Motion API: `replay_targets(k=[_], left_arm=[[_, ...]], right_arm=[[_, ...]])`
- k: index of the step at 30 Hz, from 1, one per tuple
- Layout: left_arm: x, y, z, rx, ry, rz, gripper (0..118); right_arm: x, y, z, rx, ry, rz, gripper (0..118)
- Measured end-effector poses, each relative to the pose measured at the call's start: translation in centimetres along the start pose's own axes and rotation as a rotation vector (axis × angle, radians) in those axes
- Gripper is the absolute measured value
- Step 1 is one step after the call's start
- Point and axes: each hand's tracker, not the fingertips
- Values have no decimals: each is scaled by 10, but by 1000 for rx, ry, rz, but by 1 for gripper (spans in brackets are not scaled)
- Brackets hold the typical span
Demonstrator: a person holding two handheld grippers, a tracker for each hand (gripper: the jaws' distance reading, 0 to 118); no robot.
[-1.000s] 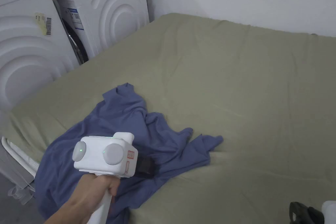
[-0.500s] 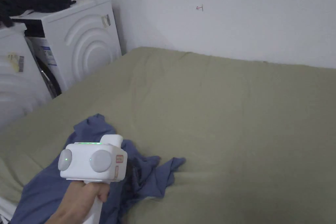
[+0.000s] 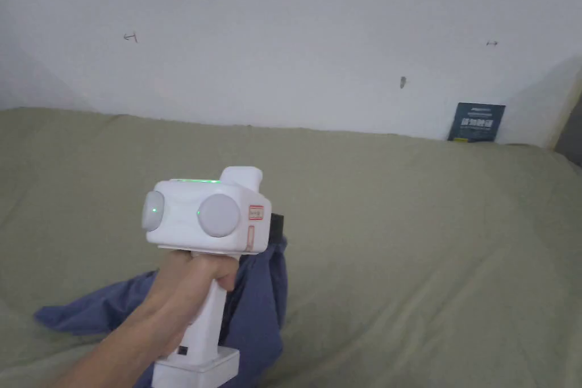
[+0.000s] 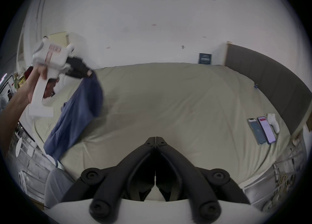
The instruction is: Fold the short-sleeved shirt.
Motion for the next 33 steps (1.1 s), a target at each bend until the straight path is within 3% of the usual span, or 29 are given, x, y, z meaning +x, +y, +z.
replay_targets(k=[7, 10, 16, 20, 21, 22, 23, 24, 25, 26, 33], left_arm=[[135, 21, -59, -18, -199, -100, 0], [169, -5, -97, -105, -138, -167, 0], [155, -78, -192, -382, -8, -151, 0], [139, -102, -206, -408, 11, -132, 3], [136, -101, -202, -381, -4, -103, 10], [134, -99, -196, -368, -35, -80, 48], [129, -95, -189, -353, -67, -63, 94], [125, -94, -183, -364, -75, -68, 118], [122, -87, -164, -393, -93, -90, 111], [120, -82, -141, -285, -28, -104, 111], [54, -85, 22, -84, 8, -127, 111]], right_arm=[[41, -1, -1, -6, -88, -59, 0], [52, -5, -10, -26, -101, -79, 0], [60, -14, -22, -61, -97, -97, 0], [63, -18, -27, -75, -90, -103, 0], [64, -18, -28, -78, -90, -103, 0], [63, -17, -28, -81, -88, -103, 0], [63, -17, -28, -81, -85, -103, 0], [62, -16, -27, -79, -84, -100, 0], [60, -15, -25, -76, -83, -97, 0], [58, -13, -22, -69, -81, -95, 0], [33, 5, -1, 21, -32, -36, 0]])
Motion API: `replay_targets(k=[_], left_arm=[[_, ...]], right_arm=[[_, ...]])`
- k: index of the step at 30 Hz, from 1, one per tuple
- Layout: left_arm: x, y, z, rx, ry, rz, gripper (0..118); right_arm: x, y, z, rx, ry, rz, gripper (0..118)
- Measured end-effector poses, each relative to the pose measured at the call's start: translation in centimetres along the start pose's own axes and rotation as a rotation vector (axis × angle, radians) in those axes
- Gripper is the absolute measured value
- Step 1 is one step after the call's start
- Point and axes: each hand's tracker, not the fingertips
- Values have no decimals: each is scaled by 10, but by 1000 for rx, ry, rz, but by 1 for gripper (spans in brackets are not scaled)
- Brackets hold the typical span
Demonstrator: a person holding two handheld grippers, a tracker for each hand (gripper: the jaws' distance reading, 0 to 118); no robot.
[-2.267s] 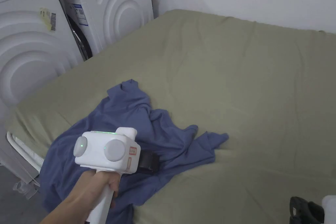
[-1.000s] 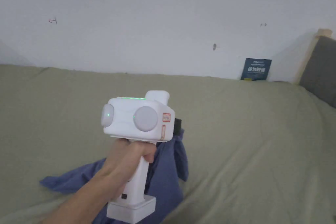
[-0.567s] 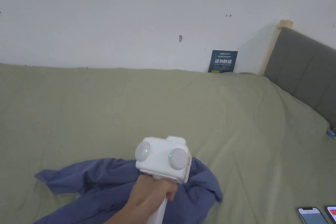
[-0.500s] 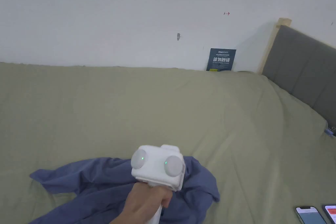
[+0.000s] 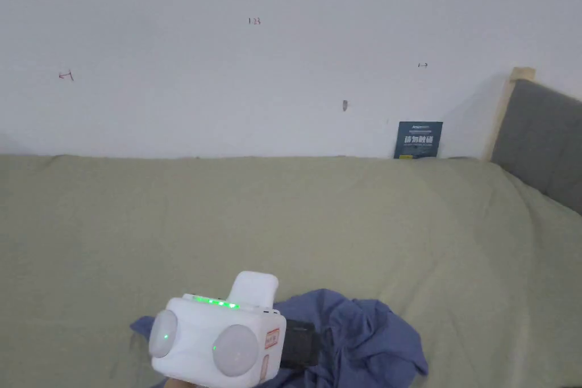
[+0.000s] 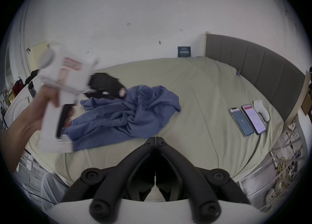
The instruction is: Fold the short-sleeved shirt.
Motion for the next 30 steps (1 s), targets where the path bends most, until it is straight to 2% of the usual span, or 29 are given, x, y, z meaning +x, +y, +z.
replay_targets(k=[2, 3, 4, 5, 6, 8, 10, 12, 20, 25, 29, 30], left_arm=[[-20, -18, 55, 109, 62, 22, 108], [-30, -29, 79, 165, 84, 26, 100], [-40, -41, 103, 193, 123, 27, 81], [-49, -54, 124, 223, 140, 40, 81], [-57, -68, 143, 264, 155, 54, 72], [-73, -93, 169, 285, 259, 78, 0], [-87, -117, 189, 325, 304, 50, 0], [-98, -135, 203, 359, 305, 131, 0], [-118, -156, 208, 295, 357, 183, 0], [-137, -153, 188, 232, 331, 205, 0], [-164, -146, 144, 117, 299, 226, 0], [-175, -145, 128, 84, 286, 239, 3]], right_arm=[[-8, 5, 7, 30, 9, 25, 0], [-11, 7, 10, 43, 8, 31, 0], [-15, 9, 13, 61, 10, 41, 0], [-18, 11, 15, 74, 11, 50, 0], [-22, 14, 18, 86, 11, 59, 0], [-29, 17, 22, 107, 8, 87, 0], [-35, 18, 26, 127, 12, 110, 0], [-41, 18, 31, 140, 11, 120, 0], [-65, 12, 29, 134, 65, 117, 0], [-70, 11, 20, 111, 77, 126, 0], [-72, 9, 10, 82, 82, 120, 0], [-72, 8, 7, 72, 85, 119, 0]])
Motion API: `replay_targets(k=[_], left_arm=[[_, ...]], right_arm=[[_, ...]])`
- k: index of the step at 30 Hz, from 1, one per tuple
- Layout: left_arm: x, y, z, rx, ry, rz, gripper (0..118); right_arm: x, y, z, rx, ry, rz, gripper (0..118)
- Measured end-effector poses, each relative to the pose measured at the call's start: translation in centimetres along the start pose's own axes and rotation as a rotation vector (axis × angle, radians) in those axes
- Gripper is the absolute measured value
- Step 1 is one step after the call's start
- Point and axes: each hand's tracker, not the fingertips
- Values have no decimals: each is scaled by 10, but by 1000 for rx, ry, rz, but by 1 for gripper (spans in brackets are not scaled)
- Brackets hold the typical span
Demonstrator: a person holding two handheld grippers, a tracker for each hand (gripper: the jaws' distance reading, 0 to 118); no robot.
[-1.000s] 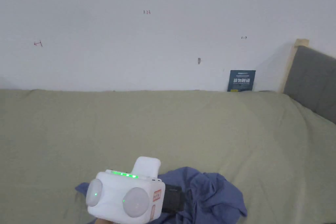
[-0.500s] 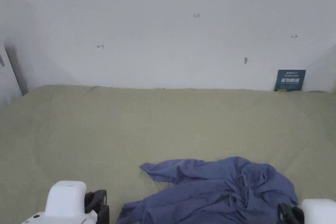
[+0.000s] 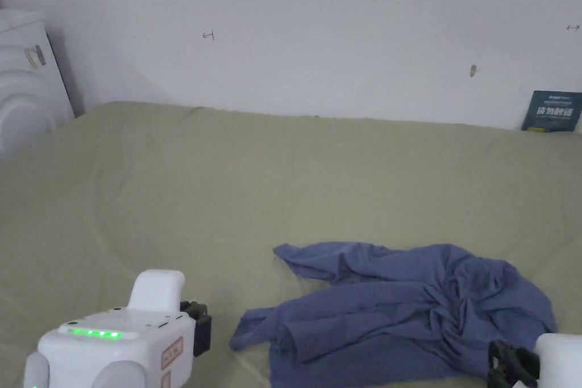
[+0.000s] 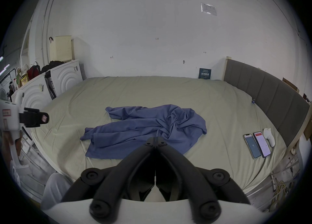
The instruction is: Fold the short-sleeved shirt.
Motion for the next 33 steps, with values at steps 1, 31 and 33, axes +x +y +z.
replay_targets(k=[1, 31, 33], left_arm=[[-2, 2, -18, -44, -7, -1, 41], [29, 8, -138, -271, -40, -19, 0], [31, 11, -141, -268, -41, -24, 0]], right_arm=[[0, -1, -3, -11, 4, 0, 0], [89, 30, -115, -200, -85, 36, 0], [104, 54, -151, -205, -89, 45, 0]])
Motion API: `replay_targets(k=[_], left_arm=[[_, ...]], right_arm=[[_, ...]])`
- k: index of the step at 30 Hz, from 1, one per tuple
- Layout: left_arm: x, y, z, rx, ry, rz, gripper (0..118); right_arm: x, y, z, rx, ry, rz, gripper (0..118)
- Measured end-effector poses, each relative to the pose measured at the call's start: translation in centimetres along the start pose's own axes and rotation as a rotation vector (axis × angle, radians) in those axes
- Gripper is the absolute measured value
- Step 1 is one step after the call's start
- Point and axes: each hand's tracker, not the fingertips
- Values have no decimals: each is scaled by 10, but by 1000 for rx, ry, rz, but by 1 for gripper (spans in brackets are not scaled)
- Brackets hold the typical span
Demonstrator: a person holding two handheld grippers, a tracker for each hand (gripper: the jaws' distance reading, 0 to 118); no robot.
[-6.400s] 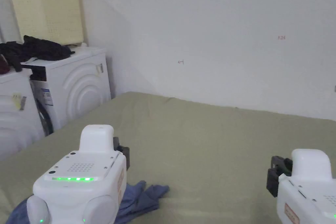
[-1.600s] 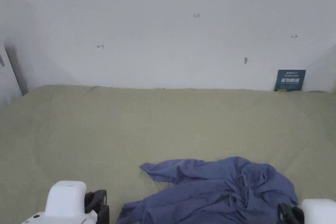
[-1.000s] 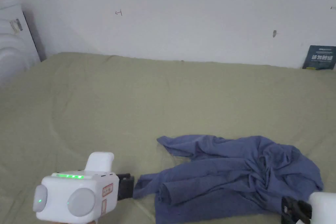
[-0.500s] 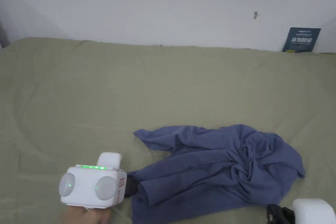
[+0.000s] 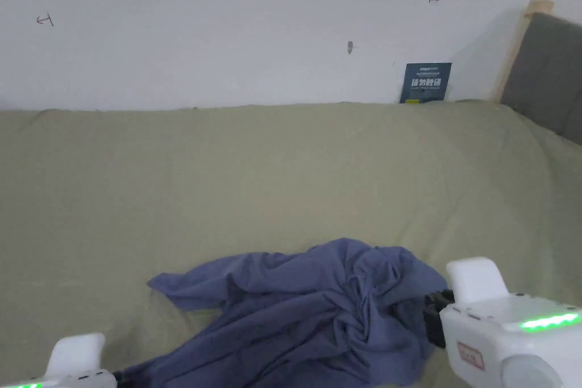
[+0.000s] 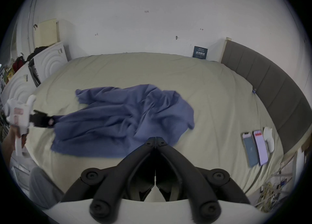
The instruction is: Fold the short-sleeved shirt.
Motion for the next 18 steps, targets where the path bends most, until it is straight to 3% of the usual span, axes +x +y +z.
replay_targets(k=[6, 7, 8, 9, 10, 11, 16, 18], left_arm=[[-8, 3, -5, -9, -20, 20, 0], [-7, 3, -7, -12, -18, 17, 0], [-7, 2, -8, -13, -19, 15, 0], [-7, 2, -9, -15, -20, 14, 0], [-7, 1, -9, -14, -24, 19, 0], [-7, 0, -10, -14, -27, 21, 0], [-7, -4, -15, -23, -41, 19, 0], [-6, -4, -18, -24, -38, 11, 0]], right_arm=[[24, 91, -120, -90, 5, 85, 0], [27, 102, -139, -112, 11, 93, 8], [30, 111, -157, -148, 5, 97, 39], [32, 117, -175, -203, 0, 103, 87], [35, 120, -191, -267, 10, 100, 118], [34, 122, -201, -270, 12, 80, 117], [42, 103, -220, -360, -14, 156, 116], [43, 95, -227, -387, -29, 171, 107]])
